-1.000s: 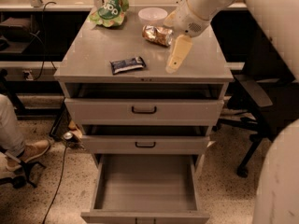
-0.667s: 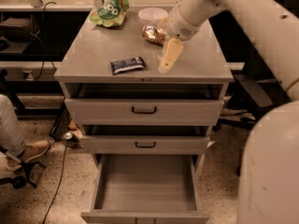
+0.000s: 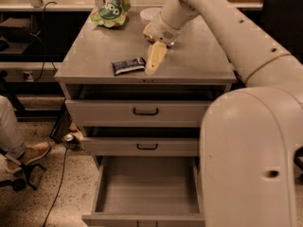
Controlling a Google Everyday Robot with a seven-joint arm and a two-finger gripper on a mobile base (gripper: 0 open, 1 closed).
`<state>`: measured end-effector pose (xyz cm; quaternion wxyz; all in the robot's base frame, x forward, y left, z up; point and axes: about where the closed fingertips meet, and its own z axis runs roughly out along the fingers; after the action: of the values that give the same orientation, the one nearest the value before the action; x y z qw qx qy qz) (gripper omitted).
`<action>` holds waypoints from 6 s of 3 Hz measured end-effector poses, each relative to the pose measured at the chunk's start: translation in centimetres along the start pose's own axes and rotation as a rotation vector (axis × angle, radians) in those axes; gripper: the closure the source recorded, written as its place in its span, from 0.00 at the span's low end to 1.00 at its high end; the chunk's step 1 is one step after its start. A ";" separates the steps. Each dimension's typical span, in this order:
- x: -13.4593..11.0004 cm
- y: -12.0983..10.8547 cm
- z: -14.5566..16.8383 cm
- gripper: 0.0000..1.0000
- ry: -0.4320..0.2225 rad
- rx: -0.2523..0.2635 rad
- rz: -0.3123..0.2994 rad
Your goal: Place rxbar blueberry into bottom drawer
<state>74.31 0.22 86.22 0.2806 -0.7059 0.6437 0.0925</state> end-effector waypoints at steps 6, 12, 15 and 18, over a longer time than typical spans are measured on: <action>-2.5 0.2 5.7 0.16 0.163 -0.167 -0.009; 1.4 4.2 -4.6 1.00 -0.015 -0.055 0.201; 4.2 10.4 -4.7 1.00 -0.024 -0.103 0.276; 7.2 26.4 4.7 1.00 -0.162 -0.185 0.517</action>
Offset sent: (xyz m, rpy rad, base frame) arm 0.0109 0.0422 -0.0062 -0.1183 0.0455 0.0521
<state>51.16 -3.95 71.50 0.2325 -0.5313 0.7666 0.2756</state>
